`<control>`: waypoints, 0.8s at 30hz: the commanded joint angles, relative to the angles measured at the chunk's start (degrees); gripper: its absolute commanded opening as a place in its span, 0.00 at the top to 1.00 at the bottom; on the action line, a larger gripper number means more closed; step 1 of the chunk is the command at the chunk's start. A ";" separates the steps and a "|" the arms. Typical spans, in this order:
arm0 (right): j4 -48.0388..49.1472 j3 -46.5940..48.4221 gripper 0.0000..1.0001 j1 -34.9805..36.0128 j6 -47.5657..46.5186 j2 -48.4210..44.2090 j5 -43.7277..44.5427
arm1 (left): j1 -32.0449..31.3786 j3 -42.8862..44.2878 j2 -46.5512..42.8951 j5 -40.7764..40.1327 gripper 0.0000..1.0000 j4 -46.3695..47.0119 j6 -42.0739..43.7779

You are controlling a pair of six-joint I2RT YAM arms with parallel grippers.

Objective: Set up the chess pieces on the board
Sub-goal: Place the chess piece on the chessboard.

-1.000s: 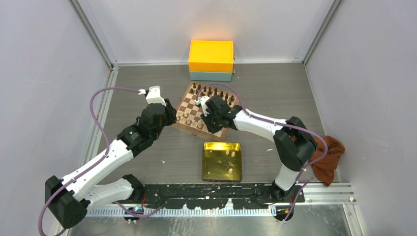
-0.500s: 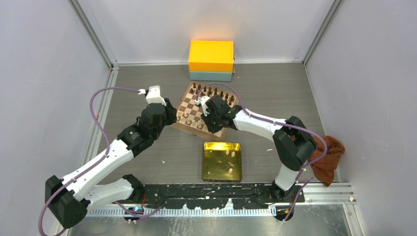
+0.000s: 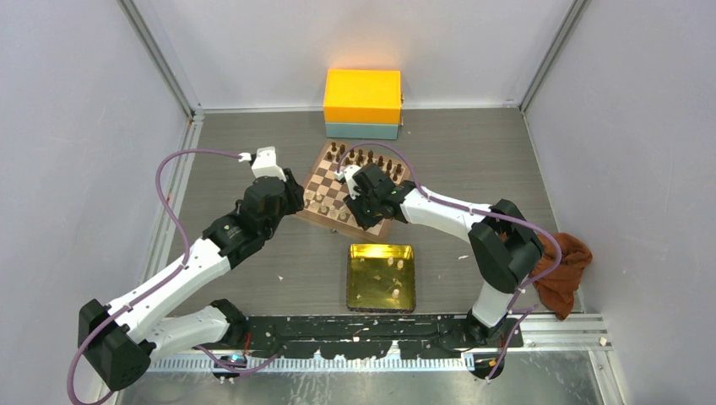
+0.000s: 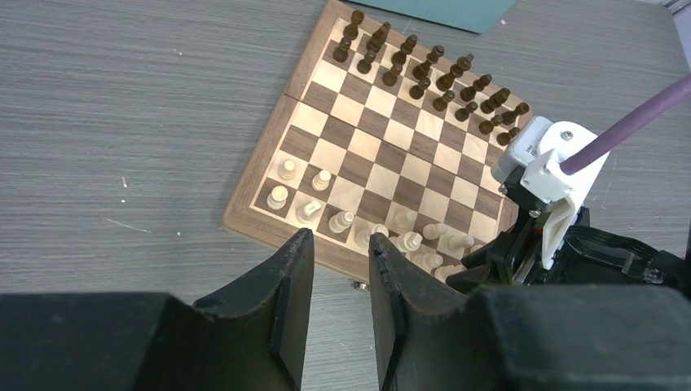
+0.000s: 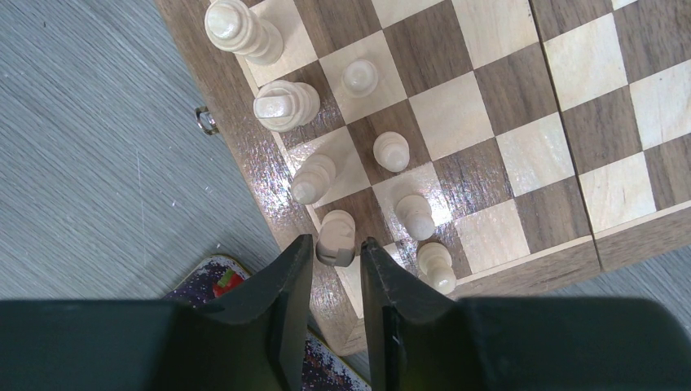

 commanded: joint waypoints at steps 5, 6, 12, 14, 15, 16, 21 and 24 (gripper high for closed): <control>1.35 1.13 0.65 -0.28 -0.33 -2.02 -0.20 | -0.27 0.44 0.05 -1.03 0.68 3.08 -0.48; 1.22 1.13 0.65 -0.17 -0.33 -2.12 -0.18 | -0.21 0.44 0.12 -1.02 0.68 3.05 -0.55; 0.49 1.63 0.64 -0.20 -0.41 -3.22 -0.24 | -0.20 0.59 0.14 -0.85 0.68 3.08 -0.67; 0.05 1.90 0.64 -0.21 -0.48 -3.64 -0.22 | -0.20 0.70 0.22 -0.78 0.68 3.10 -0.65; -0.22 2.04 0.64 -0.20 -0.50 -3.99 -0.09 | -0.22 0.77 0.23 -0.75 0.68 3.10 -0.65; -0.39 2.17 0.64 -0.24 -0.50 -4.15 -0.12 | -0.20 0.79 0.29 -0.75 0.68 3.06 -0.65; -0.56 2.36 0.64 -0.19 -0.33 -5.51 -0.20 | -0.20 0.82 0.25 -0.66 0.68 2.83 -0.84; -0.88 2.67 0.64 -0.16 -0.33 -6.19 -0.09 | -0.21 0.88 0.14 -0.75 0.68 2.60 -0.97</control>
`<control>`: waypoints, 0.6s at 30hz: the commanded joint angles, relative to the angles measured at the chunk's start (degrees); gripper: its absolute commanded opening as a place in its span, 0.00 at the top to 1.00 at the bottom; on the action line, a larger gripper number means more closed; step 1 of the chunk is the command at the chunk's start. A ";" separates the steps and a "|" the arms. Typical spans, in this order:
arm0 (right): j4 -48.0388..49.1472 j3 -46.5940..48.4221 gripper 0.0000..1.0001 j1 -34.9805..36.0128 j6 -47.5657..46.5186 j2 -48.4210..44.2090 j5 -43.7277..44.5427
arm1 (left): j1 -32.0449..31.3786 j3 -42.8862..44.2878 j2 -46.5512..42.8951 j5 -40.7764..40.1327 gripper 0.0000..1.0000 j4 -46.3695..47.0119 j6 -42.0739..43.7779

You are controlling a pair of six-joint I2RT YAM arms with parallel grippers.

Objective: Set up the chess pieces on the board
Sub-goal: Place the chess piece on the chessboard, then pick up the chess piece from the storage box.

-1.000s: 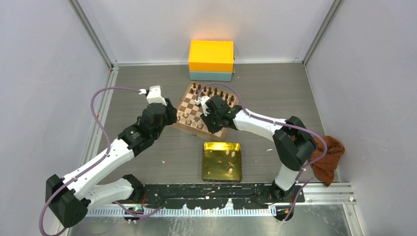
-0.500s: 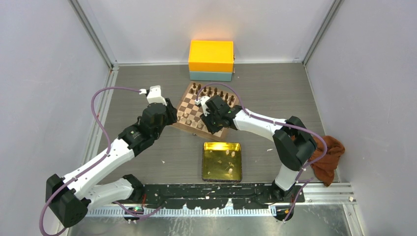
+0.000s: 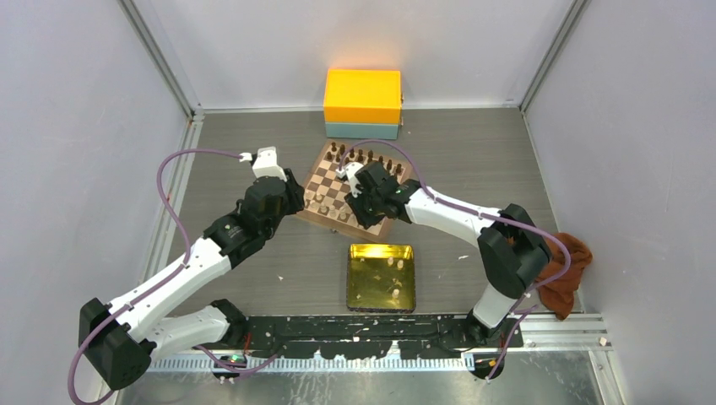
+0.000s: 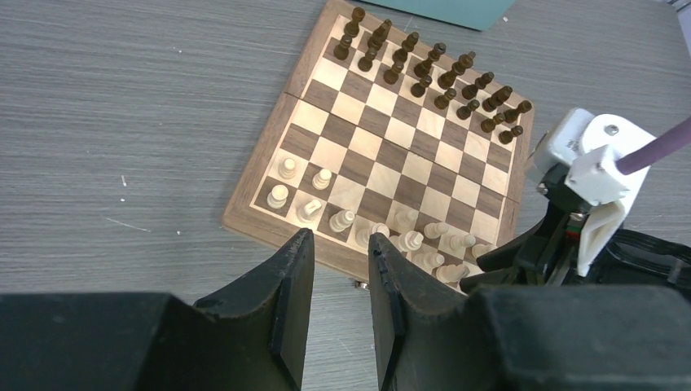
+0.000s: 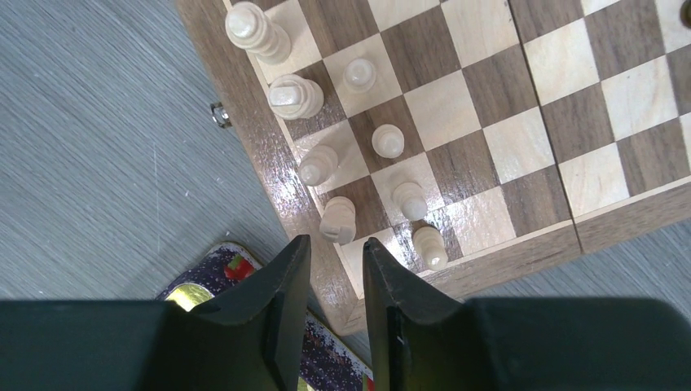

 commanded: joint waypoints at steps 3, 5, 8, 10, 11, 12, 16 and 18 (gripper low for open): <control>0.24 2.79 0.64 -0.11 -0.12 -5.09 0.03 | -0.20 1.05 -0.15 -0.85 0.68 2.30 -0.91; 0.15 2.49 0.64 -0.17 0.34 -6.39 0.17 | -0.20 1.05 -0.14 -0.88 0.68 2.23 -1.02; -0.28 1.81 0.64 -0.01 1.38 -8.88 0.76 | -0.22 1.04 0.07 -0.82 0.68 2.20 -1.11; -0.86 1.33 0.63 0.43 2.42 -10.70 1.78 | -0.22 1.02 0.24 -0.64 0.68 2.09 -1.22; -1.36 1.15 0.63 0.69 3.12 -11.69 1.88 | -0.20 1.05 0.29 -0.58 0.68 2.05 -1.24; -1.89 0.92 0.63 0.99 3.70 -12.67 3.56 | -0.21 1.05 0.37 -0.49 0.68 1.96 -1.32; -5.10 -0.57 0.63 4.29 6.88 -16.38 9.24 | -0.25 0.80 0.55 -0.12 0.68 1.85 -1.74; -7.60 -1.30 0.63 7.28 8.83 -17.90 13.71 | -0.22 0.66 0.72 0.34 0.68 1.76 -1.85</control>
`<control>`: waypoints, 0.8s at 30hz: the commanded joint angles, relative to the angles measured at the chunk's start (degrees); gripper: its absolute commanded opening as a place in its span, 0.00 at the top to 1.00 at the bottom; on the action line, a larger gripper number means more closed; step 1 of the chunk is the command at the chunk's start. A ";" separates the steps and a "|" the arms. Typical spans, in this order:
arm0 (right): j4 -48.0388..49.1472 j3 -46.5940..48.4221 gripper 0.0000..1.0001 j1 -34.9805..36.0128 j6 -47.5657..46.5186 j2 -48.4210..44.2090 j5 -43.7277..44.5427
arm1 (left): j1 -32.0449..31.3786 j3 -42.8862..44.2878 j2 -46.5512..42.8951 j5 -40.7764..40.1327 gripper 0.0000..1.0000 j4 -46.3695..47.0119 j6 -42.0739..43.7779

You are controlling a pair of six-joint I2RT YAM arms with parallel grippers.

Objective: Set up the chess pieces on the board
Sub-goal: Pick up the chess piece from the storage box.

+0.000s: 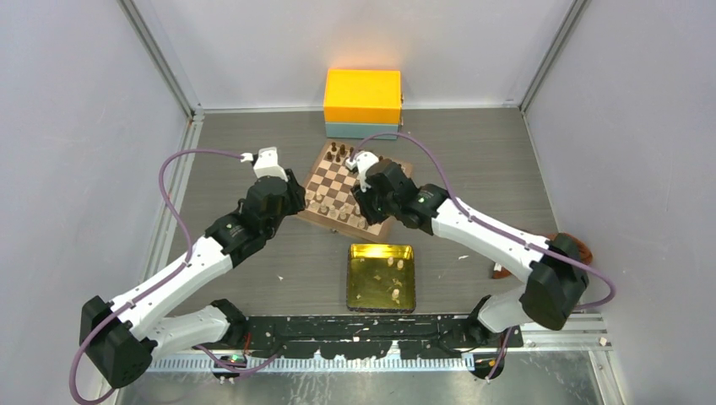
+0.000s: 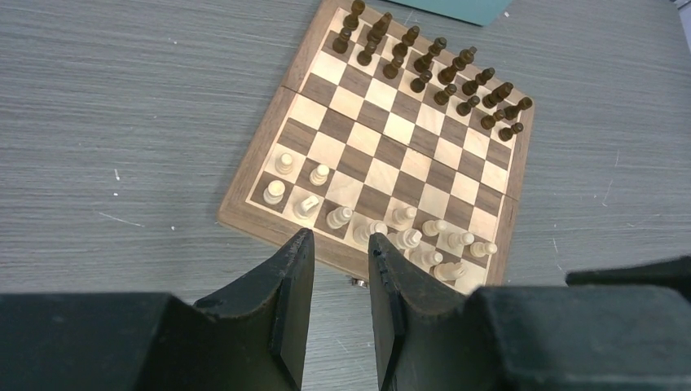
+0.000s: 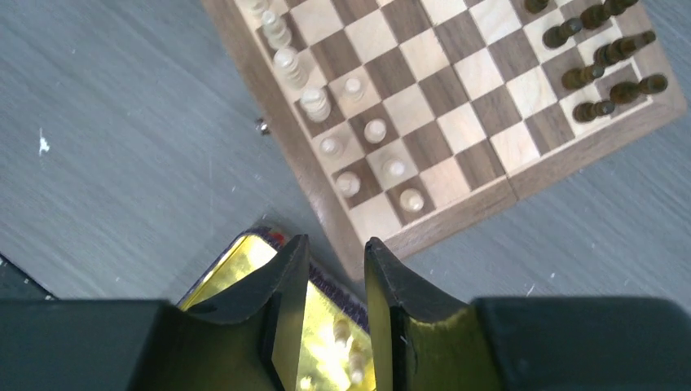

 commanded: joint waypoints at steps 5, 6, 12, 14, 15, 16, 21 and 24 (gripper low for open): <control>-9.27 -4.44 0.62 13.08 16.02 -8.79 20.55 | -0.20 0.61 0.67 0.88 0.68 1.71 -0.81; -10.45 -5.29 0.63 14.50 19.42 -9.85 22.74 | -0.20 0.69 0.84 1.00 0.68 1.66 -0.83; -16.07 -12.52 0.63 23.87 42.41 -16.70 34.58 | -0.24 0.57 1.55 1.97 0.68 1.77 -0.87; -19.16 -14.05 0.63 26.58 48.50 -16.59 37.38 | -0.22 0.45 1.74 2.22 0.68 1.93 -1.05; -20.86 -14.46 0.63 27.79 50.89 -16.27 37.82 | -0.20 0.36 1.83 2.29 0.68 2.03 -1.13; -21.73 -14.77 0.63 28.53 52.91 -15.80 37.98 | -0.21 0.28 1.95 2.37 0.68 2.06 -1.20; -22.83 -16.88 0.63 32.09 61.69 -14.57 38.24 | -0.20 0.09 2.02 2.57 0.68 2.09 -1.40; -22.55 -18.82 0.62 33.38 65.72 -15.05 37.76 | -0.20 0.09 2.09 2.57 0.68 2.17 -1.36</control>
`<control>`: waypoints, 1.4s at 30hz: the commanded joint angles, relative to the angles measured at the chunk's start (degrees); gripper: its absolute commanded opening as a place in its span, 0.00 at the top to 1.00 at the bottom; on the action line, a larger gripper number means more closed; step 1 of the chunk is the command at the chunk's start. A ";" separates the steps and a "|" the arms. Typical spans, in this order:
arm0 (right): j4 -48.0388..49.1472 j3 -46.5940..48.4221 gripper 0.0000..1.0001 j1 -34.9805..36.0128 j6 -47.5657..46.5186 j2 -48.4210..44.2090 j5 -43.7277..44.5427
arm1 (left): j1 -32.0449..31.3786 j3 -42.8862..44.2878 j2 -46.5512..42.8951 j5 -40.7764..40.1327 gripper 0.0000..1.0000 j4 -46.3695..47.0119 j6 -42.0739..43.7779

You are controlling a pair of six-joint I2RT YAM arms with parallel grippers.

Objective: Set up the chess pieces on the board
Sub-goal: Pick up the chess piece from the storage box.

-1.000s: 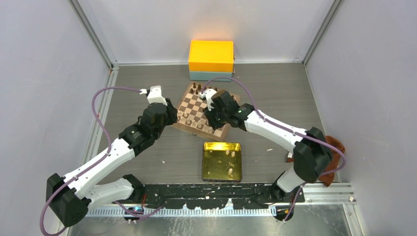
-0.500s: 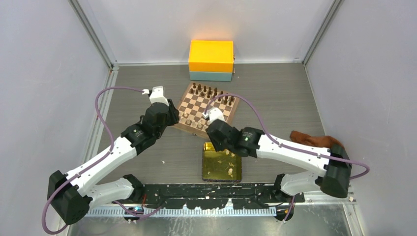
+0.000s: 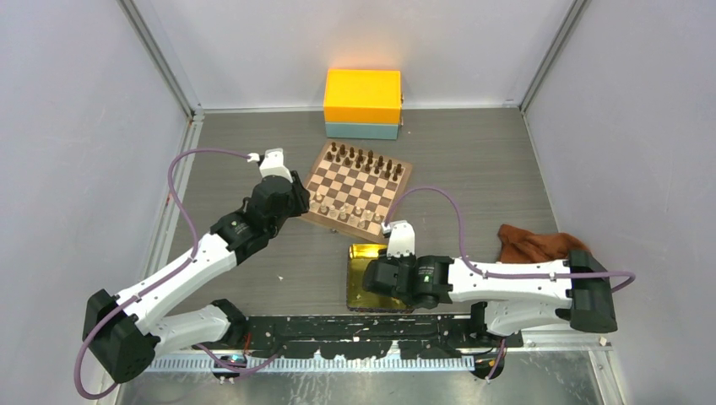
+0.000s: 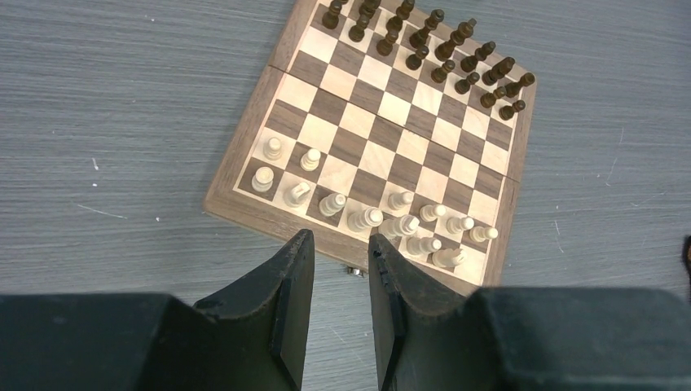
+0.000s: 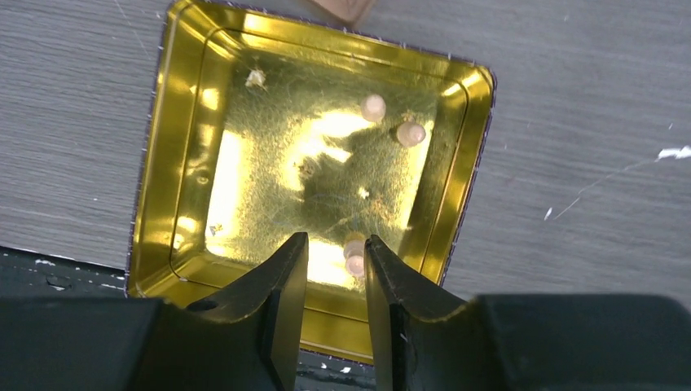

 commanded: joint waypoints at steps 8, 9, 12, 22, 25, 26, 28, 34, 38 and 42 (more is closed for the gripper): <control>-0.02 -4.86 0.62 3.93 17.52 -1.65 0.99 | -0.23 -0.13 0.09 0.23 0.68 2.48 -0.85; -0.10 -4.97 0.62 4.31 18.11 -1.31 0.79 | -0.20 -0.17 0.10 0.27 0.68 2.55 -0.94; 0.04 -5.32 0.62 5.17 19.51 -0.10 -0.02 | -0.22 -0.18 0.22 0.49 0.68 2.60 -0.90; 0.93 -7.85 0.62 6.04 22.27 0.88 -0.31 | -0.20 -0.61 -0.37 0.44 0.68 2.65 -0.97; 1.42 -8.63 0.62 6.04 22.44 0.64 -0.25 | -0.27 -0.62 -0.29 0.42 0.68 2.86 -0.98; 1.43 -8.68 0.61 5.99 22.46 0.73 -0.17 | -0.21 -0.57 -0.21 0.45 0.68 2.85 -0.98; 1.35 -8.76 0.61 6.05 22.40 0.97 -0.07 | -0.21 -0.53 -0.03 0.55 0.68 2.99 -1.07; 2.35 -9.66 0.61 5.99 22.34 1.05 -0.46 | -0.20 -0.62 0.16 0.71 0.68 3.20 -1.30; 2.72 -10.14 0.61 5.98 22.20 1.18 -0.47 | -0.21 -0.45 0.45 0.80 0.68 3.32 -1.26; 3.28 -10.83 0.61 5.96 22.19 1.20 -0.26 | -0.23 -0.35 0.84 1.04 0.68 3.65 -1.45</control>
